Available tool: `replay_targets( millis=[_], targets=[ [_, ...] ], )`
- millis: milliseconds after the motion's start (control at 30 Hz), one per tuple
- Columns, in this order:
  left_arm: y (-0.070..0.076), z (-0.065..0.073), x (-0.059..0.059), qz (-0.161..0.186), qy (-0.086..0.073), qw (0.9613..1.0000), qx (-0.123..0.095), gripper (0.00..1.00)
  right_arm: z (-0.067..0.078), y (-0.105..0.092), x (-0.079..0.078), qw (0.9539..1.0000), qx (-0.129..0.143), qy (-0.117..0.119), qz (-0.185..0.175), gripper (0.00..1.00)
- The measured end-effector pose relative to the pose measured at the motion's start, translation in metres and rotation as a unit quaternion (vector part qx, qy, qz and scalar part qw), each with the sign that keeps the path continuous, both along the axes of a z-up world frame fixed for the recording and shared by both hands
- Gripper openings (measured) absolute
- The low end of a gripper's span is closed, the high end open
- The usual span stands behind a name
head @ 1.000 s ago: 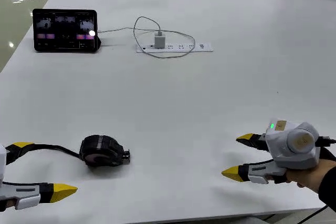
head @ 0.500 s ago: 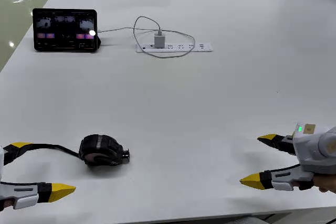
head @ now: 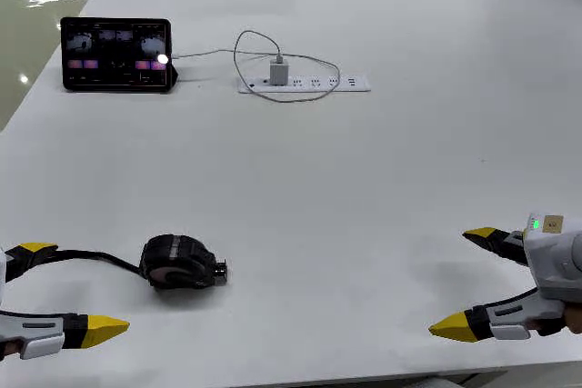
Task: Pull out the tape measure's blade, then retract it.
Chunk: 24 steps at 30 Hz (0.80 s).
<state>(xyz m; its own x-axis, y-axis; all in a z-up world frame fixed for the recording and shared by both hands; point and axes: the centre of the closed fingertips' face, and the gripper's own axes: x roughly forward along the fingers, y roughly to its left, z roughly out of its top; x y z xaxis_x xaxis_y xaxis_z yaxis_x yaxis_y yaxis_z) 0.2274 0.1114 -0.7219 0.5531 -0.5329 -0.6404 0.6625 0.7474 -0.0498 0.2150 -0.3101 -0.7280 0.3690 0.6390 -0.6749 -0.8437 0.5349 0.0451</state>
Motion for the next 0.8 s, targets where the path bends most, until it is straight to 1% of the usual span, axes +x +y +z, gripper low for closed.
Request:
replay_targets(
  millis=[67, 133, 167, 200, 233, 300, 333, 400, 433, 467, 500, 533, 600, 633, 800],
  targets=[
    [0.0005, 0.0009, 0.0008, -0.001, -0.004, 1.0, 0.003, 0.99, 0.0008, -0.0007, 0.0004, 1.0, -0.001, -0.001, 0.0, 0.99],
    [-0.0004, 0.0009, 0.0001, -0.002, -0.001, 1.0, 0.0, 0.99, 0.0007, -0.0013, 0.0004, 1.0, -0.003, 0.0, 0.0, 0.99],
    [-0.0006, 0.0013, 0.0004, -0.003, -0.002, 1.0, 0.001, 0.99, 0.0007, -0.0012, 0.0, 1.0, -0.003, 0.001, 0.0, 0.99],
    [-0.0008, 0.0009, 0.0, -0.005, -0.001, 1.0, 0.002, 0.99, 0.0007, -0.001, -0.0003, 1.0, -0.004, 0.001, 0.0, 0.99],
    [-0.0016, 0.0002, -0.0012, -0.007, 0.003, 1.0, 0.002, 0.99, 0.001, -0.0006, -0.001, 1.0, -0.004, 0.002, 0.001, 0.99],
    [-0.0001, -0.0009, -0.001, -0.01, 0.0, 0.9999, 0.012, 0.99, 0.0017, -0.0008, -0.001, 1.0, -0.003, 0.001, 0.002, 0.99],
    [-0.0005, -0.0013, -0.0019, -0.011, 0.004, 0.9999, 0.01, 0.99, 0.0019, -0.0009, -0.0008, 1.0, -0.002, 0.001, 0.002, 0.99],
    [-0.001, -0.0006, -0.0016, -0.012, 0.003, 0.9999, 0.007, 0.99, 0.0021, -0.0015, -0.0006, 1.0, -0.001, 0.002, 0.0, 0.99],
    [-0.001, -0.0009, -0.0023, -0.012, 0.007, 0.9999, 0.006, 0.99, 0.0022, -0.0016, -0.0008, 1.0, -0.002, 0.002, 0.0, 0.99],
    [-0.0009, -0.0009, -0.0022, -0.012, 0.007, 0.9999, 0.007, 0.99, 0.0021, -0.0019, -0.0008, 1.0, -0.002, 0.002, 0.0, 0.99],
    [0.0002, -0.0006, -0.0012, -0.013, 0.003, 0.9999, 0.011, 0.99, 0.0022, -0.002, -0.0009, 1.0, -0.002, 0.002, 0.0, 0.99],
    [0.0002, -0.0009, -0.0015, -0.012, 0.006, 0.9999, 0.01, 0.99, 0.0021, -0.0023, -0.0007, 1.0, -0.001, 0.002, 0.0, 0.99],
    [0.0008, -0.0004, -0.0005, -0.013, 0.002, 0.9999, 0.011, 0.99, 0.0023, -0.0025, -0.0006, 1.0, 0.0, 0.002, 0.0, 0.99],
    [0.0013, -0.001, -0.001, -0.012, 0.006, 0.9998, 0.012, 0.99, 0.0025, -0.0025, -0.0007, 1.0, 0.0, 0.002, -0.001, 0.99],
    [0.0026, -0.0007, -0.0009, -0.014, 0.006, 0.9998, 0.015, 0.99, 0.0016, -0.0033, -0.0001, 1.0, 0.001, 0.003, -0.002, 0.99]
  ],
)
